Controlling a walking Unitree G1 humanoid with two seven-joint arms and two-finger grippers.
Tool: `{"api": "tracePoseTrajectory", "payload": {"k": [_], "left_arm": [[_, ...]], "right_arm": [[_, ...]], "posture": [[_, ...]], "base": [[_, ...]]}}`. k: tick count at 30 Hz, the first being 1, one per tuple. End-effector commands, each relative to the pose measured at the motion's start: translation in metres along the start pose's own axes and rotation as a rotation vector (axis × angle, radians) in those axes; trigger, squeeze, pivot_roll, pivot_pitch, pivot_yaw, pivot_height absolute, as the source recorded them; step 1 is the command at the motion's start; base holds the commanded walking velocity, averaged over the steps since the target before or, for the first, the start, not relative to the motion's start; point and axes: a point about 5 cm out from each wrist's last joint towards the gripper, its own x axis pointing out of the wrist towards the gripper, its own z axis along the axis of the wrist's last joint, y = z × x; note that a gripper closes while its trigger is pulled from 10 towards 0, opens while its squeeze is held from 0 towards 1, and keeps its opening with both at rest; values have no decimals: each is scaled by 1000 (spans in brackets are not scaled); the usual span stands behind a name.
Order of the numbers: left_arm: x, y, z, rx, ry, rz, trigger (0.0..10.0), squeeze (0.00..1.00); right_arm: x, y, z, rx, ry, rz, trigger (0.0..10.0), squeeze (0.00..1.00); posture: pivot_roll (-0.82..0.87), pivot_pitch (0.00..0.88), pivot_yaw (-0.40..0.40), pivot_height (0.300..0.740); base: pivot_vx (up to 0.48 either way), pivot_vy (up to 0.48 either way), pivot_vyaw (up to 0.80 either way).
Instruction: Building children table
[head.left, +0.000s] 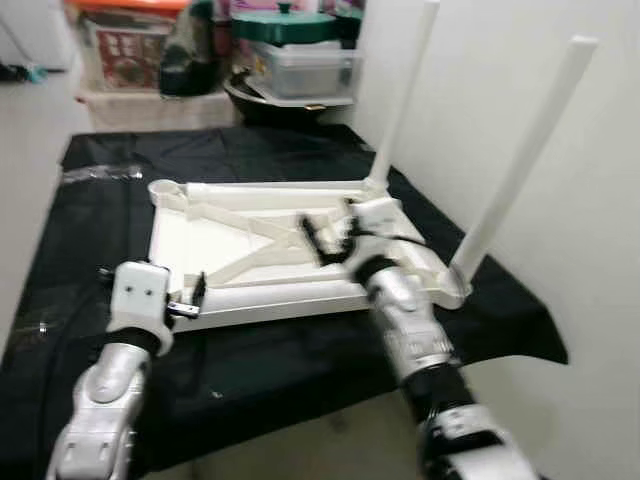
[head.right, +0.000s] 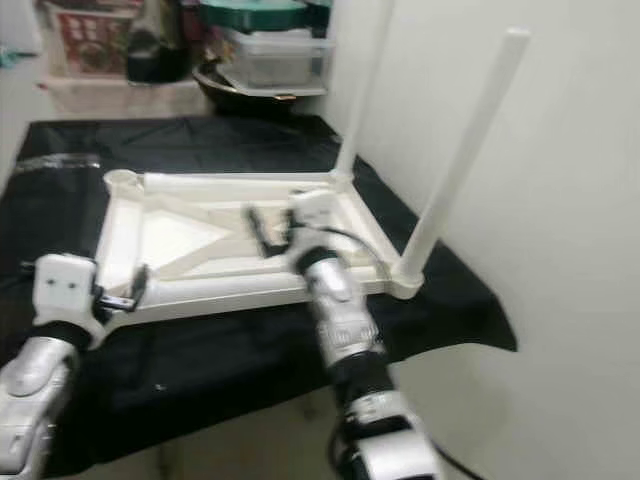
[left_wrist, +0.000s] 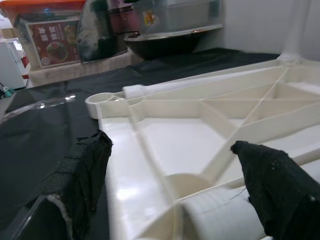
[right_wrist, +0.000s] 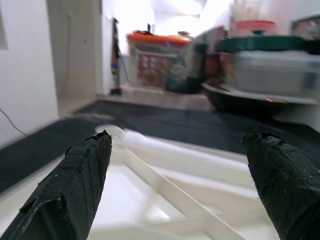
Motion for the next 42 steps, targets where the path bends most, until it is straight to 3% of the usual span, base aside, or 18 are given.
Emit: {"api": "tracePoseTrajectory", "payload": {"k": [1, 8, 18, 22, 28, 42], "left_arm": [[-2, -6, -1, -14, 16, -12, 10000, 0], [-2, -6, 2, -16, 17, -1, 10000, 0], [-3, -10, 1, -24, 23, 12, 10000, 0], [-4, -7, -1, -1, 26, 21, 10000, 0], [-6, -15, -3, 17, 40, 1, 10000, 0], [-9, -18, -12, 6, 77, 4, 10000, 0]], "right_arm": [[-7, -5, -3, -4, 28, -34, 10000, 0], [-13, 3, 0, -64, 53, 3, 10000, 0], [-15, 4, -2, -48, 109, -29, 10000, 0], [-13, -13, -17, 6, 232, -215, 10000, 0], [-14, -34, -23, 22, 298, -357, 10000, 0], [-23, -28, -31, 2, 316, -366, 10000, 0]], "posture": [[150, 0, -83, 740], [153, 0, -91, 740], [162, 0, -93, 740], [162, 0, -95, 740], [172, 0, -102, 740], [164, 0, -85, 740]], "base": [[0, 480, 0], [0, 480, 343], [0, 442, 773], [0, 0, 200], [0, 0, 0], [0, -329, 0]]}}
